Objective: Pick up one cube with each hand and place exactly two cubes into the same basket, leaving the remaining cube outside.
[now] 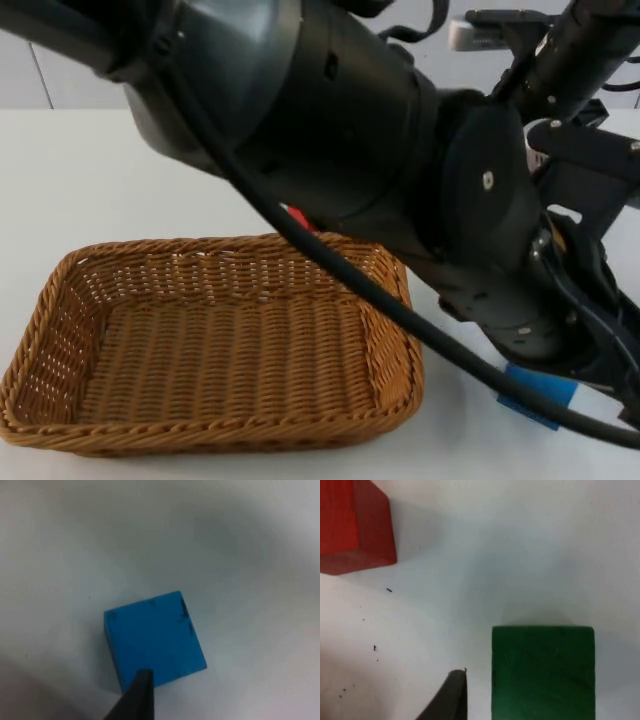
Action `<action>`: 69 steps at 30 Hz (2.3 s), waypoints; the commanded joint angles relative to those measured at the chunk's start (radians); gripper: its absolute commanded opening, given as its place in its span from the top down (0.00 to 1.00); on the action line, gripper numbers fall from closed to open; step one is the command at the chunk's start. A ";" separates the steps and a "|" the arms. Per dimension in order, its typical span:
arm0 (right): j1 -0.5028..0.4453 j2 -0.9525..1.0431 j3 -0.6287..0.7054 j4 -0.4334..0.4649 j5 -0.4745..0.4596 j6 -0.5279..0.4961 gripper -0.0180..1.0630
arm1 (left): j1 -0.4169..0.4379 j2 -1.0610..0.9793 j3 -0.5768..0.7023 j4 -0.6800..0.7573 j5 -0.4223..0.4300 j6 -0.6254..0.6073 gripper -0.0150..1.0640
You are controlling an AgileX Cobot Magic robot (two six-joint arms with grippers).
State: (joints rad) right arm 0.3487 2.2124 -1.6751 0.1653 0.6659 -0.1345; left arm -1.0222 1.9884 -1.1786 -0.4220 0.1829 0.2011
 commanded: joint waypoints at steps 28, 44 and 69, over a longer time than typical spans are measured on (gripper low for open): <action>0.036 -0.002 -0.005 -0.007 -0.078 -0.011 0.01 | 0.028 0.169 -0.025 -0.038 -0.205 -0.024 0.07; 0.036 0.099 -0.005 -0.007 -0.113 -0.011 0.01 | 0.035 0.210 -0.025 -0.030 -0.218 0.003 0.07; 0.036 0.134 -0.005 -0.005 -0.108 -0.011 0.28 | 0.035 0.227 -0.025 -0.030 -0.218 0.010 0.20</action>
State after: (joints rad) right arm 0.3826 2.3475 -1.6751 0.1617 0.5580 -0.1366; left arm -0.9863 2.2151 -1.2017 -0.4493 -0.0352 0.2108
